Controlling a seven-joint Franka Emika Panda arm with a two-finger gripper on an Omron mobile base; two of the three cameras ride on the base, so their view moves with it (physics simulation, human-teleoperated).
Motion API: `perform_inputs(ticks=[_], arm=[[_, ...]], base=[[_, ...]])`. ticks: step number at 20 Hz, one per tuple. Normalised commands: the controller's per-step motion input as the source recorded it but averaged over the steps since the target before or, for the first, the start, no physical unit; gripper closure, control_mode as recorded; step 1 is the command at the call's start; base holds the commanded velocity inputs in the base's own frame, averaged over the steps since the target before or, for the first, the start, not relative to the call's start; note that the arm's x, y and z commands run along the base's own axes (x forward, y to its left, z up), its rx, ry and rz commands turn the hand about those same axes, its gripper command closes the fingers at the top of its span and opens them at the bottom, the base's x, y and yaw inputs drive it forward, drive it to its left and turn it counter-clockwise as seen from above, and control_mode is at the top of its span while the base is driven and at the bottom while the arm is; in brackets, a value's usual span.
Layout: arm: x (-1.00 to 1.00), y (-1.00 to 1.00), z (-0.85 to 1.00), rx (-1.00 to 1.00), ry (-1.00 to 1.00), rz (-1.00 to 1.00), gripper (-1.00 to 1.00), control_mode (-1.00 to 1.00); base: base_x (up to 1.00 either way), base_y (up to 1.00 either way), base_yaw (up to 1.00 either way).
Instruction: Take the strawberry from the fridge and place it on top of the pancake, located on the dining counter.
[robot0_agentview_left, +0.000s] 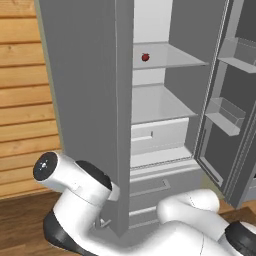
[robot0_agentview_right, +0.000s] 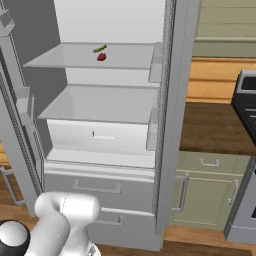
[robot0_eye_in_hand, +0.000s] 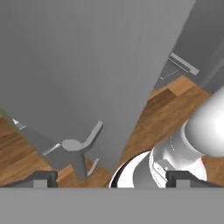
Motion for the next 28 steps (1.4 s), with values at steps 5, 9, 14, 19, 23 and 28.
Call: perform_inputs(ticks=[5,9,14,19,23,28], arm=[[-0.49,-0.31,0.95,0.24,0.00,0.15,-1.00,-1.00],[-0.39,-0.51,1.00,0.40,0.00,0.24,-1.00,-1.00],[-0.08,-0.72,0.69,0.52,0.00,0.26,-1.00,-1.00],[0.01,-0.98,0.39,0.70,-0.03,0.24,-1.00,-1.00],[0.10,-0.73,0.44,0.51,-0.02,0.16,-1.00,-1.00],[0.52,-0.50,0.17,0.28,-0.01,-0.01,-1.00,-1.00]], base=[[0.00,0.00,0.00],[0.00,0.00,0.00],[0.00,0.00,0.00],[0.00,0.00,0.00],[0.00,0.00,0.00],[0.00,0.00,0.00]])
